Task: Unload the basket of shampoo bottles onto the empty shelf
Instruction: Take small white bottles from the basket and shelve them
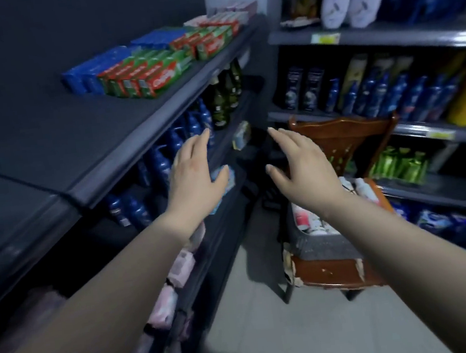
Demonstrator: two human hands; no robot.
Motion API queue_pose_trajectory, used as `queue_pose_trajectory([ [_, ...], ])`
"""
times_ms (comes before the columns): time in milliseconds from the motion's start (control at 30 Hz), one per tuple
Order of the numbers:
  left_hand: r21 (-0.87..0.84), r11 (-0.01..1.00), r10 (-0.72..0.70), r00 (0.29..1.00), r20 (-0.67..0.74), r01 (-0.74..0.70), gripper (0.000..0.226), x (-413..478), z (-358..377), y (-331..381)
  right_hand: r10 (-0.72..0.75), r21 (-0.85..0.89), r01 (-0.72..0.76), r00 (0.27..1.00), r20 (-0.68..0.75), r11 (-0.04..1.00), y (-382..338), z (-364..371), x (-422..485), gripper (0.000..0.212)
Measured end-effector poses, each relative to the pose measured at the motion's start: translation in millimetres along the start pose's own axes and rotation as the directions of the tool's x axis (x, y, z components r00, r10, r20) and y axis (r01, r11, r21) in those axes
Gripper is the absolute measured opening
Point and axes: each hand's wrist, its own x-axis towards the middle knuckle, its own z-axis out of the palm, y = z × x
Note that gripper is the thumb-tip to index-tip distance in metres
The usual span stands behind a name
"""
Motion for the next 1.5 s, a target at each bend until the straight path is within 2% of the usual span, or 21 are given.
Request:
queue_pose_trajectory([
  [200,-0.053,0.999,0.013,0.993,0.116,-0.007,0.070,52,99,47,0.162,-0.024,-0.161,0.986,0.041,0.987,116,-7,3,0.063],
  [567,-0.106,0.993,-0.032,0.969,0.243,0.060,0.071,106,245,107,0.295,-0.029,-0.294,0.949,0.113,0.956,286,-5,10,0.061],
  [900,-0.148,0.967,-0.120,0.882,0.455,0.208,0.070,122,347,76,0.491,-0.039,-0.495,0.844,0.214,0.868,370,45,4,0.062],
  [1100,-0.145,0.955,-0.136,0.819,0.558,0.257,0.066,133,405,53,0.616,-0.069,-0.624,0.738,0.275,0.778,402,90,0,0.062],
  [1333,-0.090,0.930,-0.210,0.714,0.668,0.357,0.067,127,449,25,0.651,-0.093,-0.671,0.664,0.368,0.736,439,141,7,0.059],
  [1500,-0.106,0.911,-0.238,0.716,0.656,0.399,0.067,122,472,12,0.615,-0.075,-0.666,0.633,0.470,0.743,473,186,44,0.064],
])
